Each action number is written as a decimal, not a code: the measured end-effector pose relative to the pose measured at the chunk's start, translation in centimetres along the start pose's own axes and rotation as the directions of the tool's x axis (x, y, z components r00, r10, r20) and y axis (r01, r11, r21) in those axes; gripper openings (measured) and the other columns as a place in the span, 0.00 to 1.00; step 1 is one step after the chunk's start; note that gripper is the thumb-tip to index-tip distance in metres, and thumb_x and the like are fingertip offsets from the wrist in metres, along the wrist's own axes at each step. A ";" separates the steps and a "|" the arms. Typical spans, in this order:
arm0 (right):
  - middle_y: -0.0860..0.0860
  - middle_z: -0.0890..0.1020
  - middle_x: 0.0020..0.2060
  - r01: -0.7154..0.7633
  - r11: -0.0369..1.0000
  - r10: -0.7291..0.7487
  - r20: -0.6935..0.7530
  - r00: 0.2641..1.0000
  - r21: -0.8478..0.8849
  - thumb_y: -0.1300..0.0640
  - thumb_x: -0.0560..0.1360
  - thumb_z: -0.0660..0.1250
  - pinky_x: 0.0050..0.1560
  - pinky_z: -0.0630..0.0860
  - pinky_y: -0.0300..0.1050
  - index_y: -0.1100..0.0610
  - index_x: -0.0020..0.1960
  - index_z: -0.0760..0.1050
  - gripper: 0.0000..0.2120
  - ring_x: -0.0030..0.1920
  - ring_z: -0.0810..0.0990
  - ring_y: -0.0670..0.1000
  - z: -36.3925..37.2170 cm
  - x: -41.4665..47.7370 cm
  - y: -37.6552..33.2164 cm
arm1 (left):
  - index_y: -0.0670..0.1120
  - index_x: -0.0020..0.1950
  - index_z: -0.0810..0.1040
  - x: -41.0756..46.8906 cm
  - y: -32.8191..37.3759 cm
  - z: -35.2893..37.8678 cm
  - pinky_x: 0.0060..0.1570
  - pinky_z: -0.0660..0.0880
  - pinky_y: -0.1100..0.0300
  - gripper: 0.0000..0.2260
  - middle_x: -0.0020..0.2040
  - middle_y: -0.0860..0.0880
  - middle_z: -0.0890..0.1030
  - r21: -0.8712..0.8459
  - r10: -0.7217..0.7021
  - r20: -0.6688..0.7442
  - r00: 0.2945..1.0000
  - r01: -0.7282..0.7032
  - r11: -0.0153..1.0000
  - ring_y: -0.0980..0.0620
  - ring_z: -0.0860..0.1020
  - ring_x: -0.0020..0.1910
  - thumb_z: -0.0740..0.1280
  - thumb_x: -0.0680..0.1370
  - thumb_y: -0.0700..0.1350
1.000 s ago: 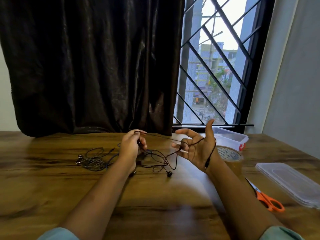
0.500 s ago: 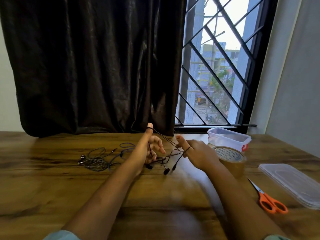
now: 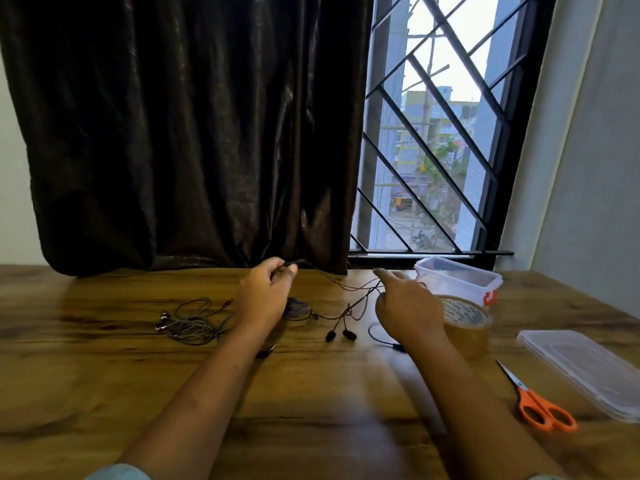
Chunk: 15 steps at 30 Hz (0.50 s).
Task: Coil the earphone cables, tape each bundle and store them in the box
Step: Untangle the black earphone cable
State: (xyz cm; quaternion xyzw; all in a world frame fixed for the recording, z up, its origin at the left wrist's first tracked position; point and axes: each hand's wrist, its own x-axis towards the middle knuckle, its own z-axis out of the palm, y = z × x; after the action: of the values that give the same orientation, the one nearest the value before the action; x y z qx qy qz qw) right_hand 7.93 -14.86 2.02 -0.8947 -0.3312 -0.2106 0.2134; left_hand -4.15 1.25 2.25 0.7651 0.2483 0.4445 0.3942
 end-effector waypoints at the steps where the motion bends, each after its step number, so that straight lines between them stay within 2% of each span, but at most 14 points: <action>1: 0.48 0.73 0.66 0.012 1.000 -0.012 -0.015 1.000 0.016 0.56 0.78 0.56 0.50 0.73 0.50 0.46 0.72 0.64 0.22 0.60 0.75 0.57 0.0 -0.1 -0.3 | 0.47 0.46 0.78 0.0 0.3 0.0 0.39 0.70 0.60 0.11 0.33 0.57 0.72 -0.211 -0.053 0.066 0.996 0.065 0.975 0.59 0.70 0.34 0.59 0.81 0.50; 3: 0.50 0.75 0.63 0.003 1.000 -0.003 0.003 1.000 0.019 0.49 0.79 0.56 0.50 0.72 0.49 0.46 0.71 0.65 0.20 0.60 0.75 0.57 0.1 -0.2 -0.5 | 0.48 0.50 0.79 -0.1 1.0 -0.2 0.35 0.73 0.61 0.13 0.28 0.54 0.68 -0.549 -0.097 0.250 0.963 0.224 0.805 0.58 0.65 0.26 0.55 0.82 0.49; 4: 0.51 0.76 0.62 -0.011 1.000 0.011 0.033 0.999 -0.001 0.45 0.79 0.56 0.50 0.72 0.49 0.45 0.71 0.65 0.20 0.60 0.76 0.57 0.1 -0.3 -0.5 | 0.50 0.55 0.77 -0.3 1.4 -0.4 0.31 0.73 0.62 0.13 0.28 0.53 0.68 -0.649 -0.078 0.321 0.944 0.279 0.708 0.58 0.63 0.23 0.54 0.82 0.49; 5: 0.52 0.78 0.61 -0.031 0.999 0.032 0.062 0.998 -0.019 0.40 0.79 0.56 0.49 0.71 0.49 0.45 0.71 0.65 0.22 0.59 0.76 0.57 0.1 -0.4 -0.5 | 0.51 0.58 0.75 -0.4 1.5 -0.6 0.27 0.71 0.64 0.12 0.28 0.52 0.70 -0.695 -0.049 0.366 0.929 0.308 0.650 0.58 0.62 0.22 0.54 0.82 0.49; 6: 0.52 0.79 0.59 -0.054 0.998 0.056 0.083 0.995 -0.026 0.37 0.77 0.57 0.48 0.71 0.48 0.45 0.70 0.66 0.24 0.59 0.77 0.56 0.0 -0.4 -0.5 | 0.53 0.60 0.74 -0.6 1.7 -0.7 0.22 0.67 0.67 0.12 0.29 0.52 0.72 -0.699 -0.013 0.397 0.918 0.312 0.643 0.58 0.62 0.22 0.54 0.82 0.48; 8: 0.51 0.80 0.55 -0.088 0.996 0.090 0.102 0.991 -0.021 0.33 0.74 0.59 0.45 0.68 0.46 0.46 0.64 0.72 0.25 0.56 0.78 0.55 -0.1 -0.4 -0.5 | 0.52 0.62 0.73 -0.7 1.7 -0.4 0.20 0.60 0.69 0.12 0.32 0.51 0.74 -0.609 0.055 0.415 0.908 0.232 0.758 0.60 0.63 0.21 0.54 0.82 0.46; 10: 0.51 0.81 0.51 -0.087 0.996 0.090 0.139 0.986 -0.022 0.34 0.73 0.62 0.44 0.71 0.45 0.48 0.57 0.77 0.21 0.53 0.79 0.54 0.2 -0.2 -0.4 | 0.49 0.62 0.74 -0.9 1.8 -0.1 0.21 0.61 0.71 0.12 0.34 0.50 0.74 -0.458 0.093 0.389 0.916 0.105 0.883 0.61 0.65 0.22 0.56 0.82 0.44; 13: 0.53 0.81 0.49 -0.066 0.996 0.073 0.105 0.992 -0.063 0.43 0.78 0.60 0.42 0.72 0.45 0.52 0.53 0.78 0.14 0.49 0.80 0.55 0.7 -0.1 -0.2 | 0.52 0.52 0.79 -0.7 1.5 -0.1 0.28 0.71 0.70 0.08 0.37 0.50 0.76 -0.288 0.159 0.306 0.939 -0.068 0.955 0.61 0.72 0.29 0.64 0.78 0.41; 15: 0.54 0.81 0.47 -0.112 0.993 0.112 -0.005 0.994 -0.034 0.48 0.80 0.56 0.41 0.69 0.45 0.54 0.52 0.77 0.14 0.47 0.79 0.57 0.7 0.1 0.2 | 0.55 0.44 0.79 -0.3 0.8 -0.4 0.33 0.74 0.65 0.07 0.37 0.54 0.77 -0.003 0.290 0.293 0.911 -0.302 0.953 0.60 0.74 0.34 0.69 0.75 0.42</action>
State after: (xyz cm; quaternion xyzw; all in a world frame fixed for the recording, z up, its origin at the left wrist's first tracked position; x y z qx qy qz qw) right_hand 8.32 -14.63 1.47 -0.9150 -0.2764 -0.2055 0.2102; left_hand -4.66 0.77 2.87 0.8588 0.0787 0.3769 0.3379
